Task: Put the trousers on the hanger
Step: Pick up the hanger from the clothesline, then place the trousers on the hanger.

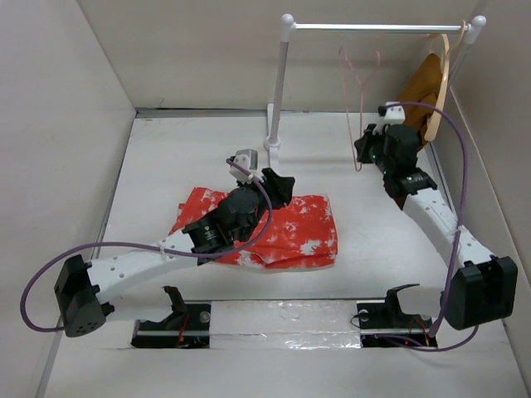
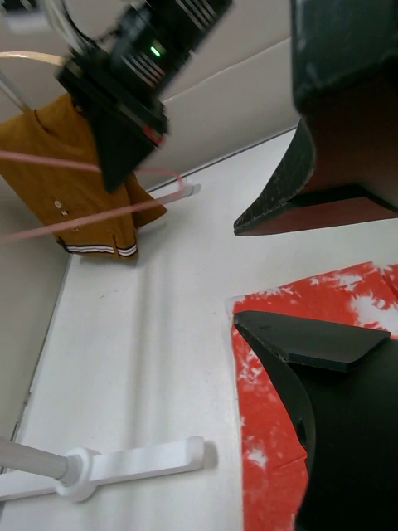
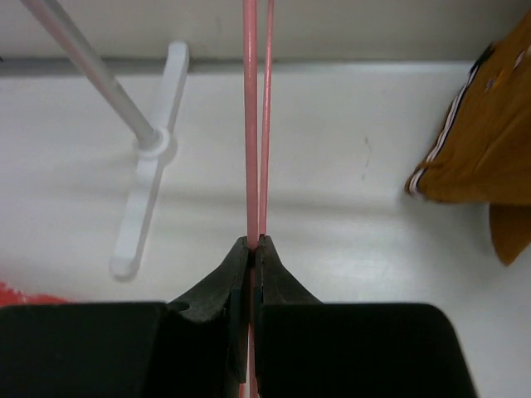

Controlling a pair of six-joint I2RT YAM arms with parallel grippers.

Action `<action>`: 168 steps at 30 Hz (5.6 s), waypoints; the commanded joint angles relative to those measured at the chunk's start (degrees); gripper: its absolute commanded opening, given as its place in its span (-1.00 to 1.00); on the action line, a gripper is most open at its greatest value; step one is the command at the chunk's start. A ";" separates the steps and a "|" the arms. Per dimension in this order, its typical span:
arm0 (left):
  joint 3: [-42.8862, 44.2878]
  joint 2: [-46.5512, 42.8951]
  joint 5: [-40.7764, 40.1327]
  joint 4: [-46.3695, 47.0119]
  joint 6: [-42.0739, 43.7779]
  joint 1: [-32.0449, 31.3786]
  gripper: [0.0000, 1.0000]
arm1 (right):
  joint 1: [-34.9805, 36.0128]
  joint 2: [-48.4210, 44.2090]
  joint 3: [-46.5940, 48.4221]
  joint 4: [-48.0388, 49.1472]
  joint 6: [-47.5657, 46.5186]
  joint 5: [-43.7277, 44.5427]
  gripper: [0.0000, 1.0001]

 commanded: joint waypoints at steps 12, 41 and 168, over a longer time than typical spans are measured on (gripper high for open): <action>39.61 30.72 4.41 -7.61 17.66 3.40 -0.20 | 10.03 -10.23 -20.29 3.65 6.36 7.47 -1.00; 57.37 53.24 4.94 -9.19 18.28 5.60 -0.42 | 13.37 -21.31 -29.34 -0.93 6.19 2.54 -1.00; -14.95 17.56 -20.37 24.55 8.52 -3.72 -1.00 | -18.27 -18.15 -38.66 10.85 10.49 -26.29 -1.00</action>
